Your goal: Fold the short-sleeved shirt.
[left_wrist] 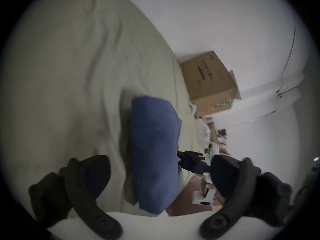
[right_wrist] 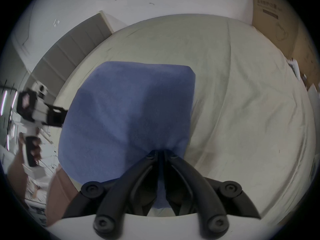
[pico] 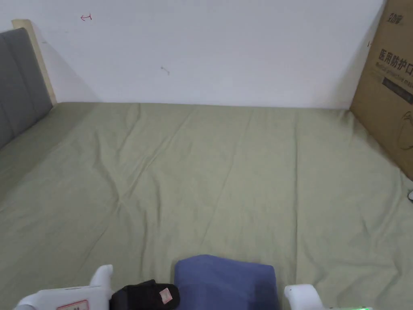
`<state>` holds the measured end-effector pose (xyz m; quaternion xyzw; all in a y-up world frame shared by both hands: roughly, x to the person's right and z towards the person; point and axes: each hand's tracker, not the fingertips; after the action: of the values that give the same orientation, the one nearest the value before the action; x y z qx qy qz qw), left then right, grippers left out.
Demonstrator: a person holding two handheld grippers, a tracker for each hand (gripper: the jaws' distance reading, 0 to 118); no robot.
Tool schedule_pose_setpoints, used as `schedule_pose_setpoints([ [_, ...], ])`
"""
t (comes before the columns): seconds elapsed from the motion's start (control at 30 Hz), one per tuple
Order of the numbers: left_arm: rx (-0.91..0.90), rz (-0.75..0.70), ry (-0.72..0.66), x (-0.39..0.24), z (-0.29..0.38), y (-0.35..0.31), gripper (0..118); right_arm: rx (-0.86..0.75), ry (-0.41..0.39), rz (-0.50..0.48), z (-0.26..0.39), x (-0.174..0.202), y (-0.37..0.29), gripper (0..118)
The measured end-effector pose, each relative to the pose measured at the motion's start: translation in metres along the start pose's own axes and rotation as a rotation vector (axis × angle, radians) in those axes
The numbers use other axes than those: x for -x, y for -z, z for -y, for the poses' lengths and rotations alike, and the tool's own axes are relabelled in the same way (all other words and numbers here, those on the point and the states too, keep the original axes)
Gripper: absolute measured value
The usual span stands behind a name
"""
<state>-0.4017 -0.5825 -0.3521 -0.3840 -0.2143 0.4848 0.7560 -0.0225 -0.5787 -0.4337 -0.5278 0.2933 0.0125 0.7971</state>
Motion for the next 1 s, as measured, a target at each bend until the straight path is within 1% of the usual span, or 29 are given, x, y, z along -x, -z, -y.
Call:
schedule_pose_setpoints([
  [0.03,0.052,-0.004,-0.03,0.0,0.007,0.013,118,0.004,0.032,-0.008,-0.001,-0.002,-0.001,7],
  [0.1,0.142,0.036,-0.136,0.019,0.008,0.041,118,0.009,0.075,-0.023,-0.002,-0.005,0.0,7],
  [0.13,0.168,0.09,-0.15,0.022,0.008,0.05,118,0.008,0.083,-0.027,-0.001,-0.007,0.0,7],
  [0.17,0.154,0.15,-0.109,0.015,0.002,0.055,118,0.006,0.088,-0.03,0.0,-0.008,0.0,7],
  [0.2,0.169,0.192,-0.108,0.013,0.0,0.06,118,0.004,0.088,-0.033,0.0,-0.008,0.0,7],
  [0.27,0.197,0.225,-0.157,0.015,-0.001,0.083,118,-0.001,0.091,-0.04,0.001,-0.01,0.0,7],
  [0.3,0.185,0.209,-0.147,0.017,-0.006,0.083,116,-0.004,0.093,-0.044,0.002,-0.011,0.0,7],
  [0.33,0.18,0.203,-0.14,0.016,-0.006,0.087,104,-0.008,0.098,-0.05,0.003,-0.012,0.0,7],
  [0.37,0.155,0.177,-0.109,0.014,-0.004,0.083,72,-0.012,0.109,-0.058,0.003,-0.014,0.001,7],
  [0.4,0.132,0.126,-0.074,0.012,-0.002,0.08,25,-0.016,0.123,-0.068,0.004,-0.015,0.0,7],
  [0.43,0.11,-0.032,-0.027,0.007,0.003,0.077,24,-0.018,0.141,-0.079,0.004,-0.018,0.0,7],
  [0.47,0.107,-0.137,-0.012,0.011,0.006,0.078,23,-0.017,0.165,-0.098,0.005,-0.02,0.0,7],
  [0.5,0.11,-0.055,-0.076,0.015,0.007,0.073,23,-0.016,0.191,-0.132,0.004,-0.022,-0.001,7],
  [0.53,0.087,0.008,-0.118,0.005,0.005,0.067,23,-0.001,0.219,-0.113,0.003,-0.021,-0.007,7],
  [0.57,0.087,-0.064,-0.063,0.011,-0.004,0.065,23,-0.008,0.262,-0.125,0.004,-0.019,-0.018,7],
  [0.6,0.094,-0.099,-0.005,0.003,-0.006,0.059,23,-0.031,0.285,-0.153,0.006,-0.017,-0.029,7],
  [0.63,0.111,-0.114,0.048,-0.009,-0.012,0.047,23,-0.081,0.295,-0.213,0.01,-0.014,-0.046,7],
  [0.67,0.133,-0.154,0.102,-0.018,-0.019,0.033,23,-0.126,0.287,-0.261,0.014,-0.012,-0.061,7],
  [0.7,0.144,-0.214,0.169,-0.032,-0.025,0.016,23,-0.163,0.278,-0.283,0.018,-0.01,-0.075,7],
  [0.73,0.152,-0.27,0.225,-0.041,-0.032,-0.001,23,-0.171,0.244,-0.273,0.021,-0.007,-0.087,7],
  [0.77,0.152,-0.342,0.275,-0.046,-0.044,-0.022,23,-0.172,0.206,-0.241,0.023,-0.004,-0.098,7],
  [0.83,0.14,-0.483,0.3,-0.05,-0.064,-0.06,23,-0.179,0.157,-0.149,0.026,0.001,-0.109,7],
  [0.9,0.107,-0.648,0.325,-0.051,-0.083,-0.097,23,-0.184,0.157,-0.088,0.03,0.006,-0.116,7],
  [0.93,0.102,-0.737,0.34,-0.047,-0.093,-0.113,23,-0.182,0.168,-0.108,0.032,0.007,-0.117,7],
  [0.97,0.107,-0.831,0.354,-0.031,-0.114,-0.133,23,-0.179,0.183,-0.121,0.034,0.006,-0.118,7],
  [1.0,0.109,-0.961,0.379,-0.024,-0.123,-0.146,23,-0.177,0.207,-0.146,0.035,0.007,-0.118,7],
])
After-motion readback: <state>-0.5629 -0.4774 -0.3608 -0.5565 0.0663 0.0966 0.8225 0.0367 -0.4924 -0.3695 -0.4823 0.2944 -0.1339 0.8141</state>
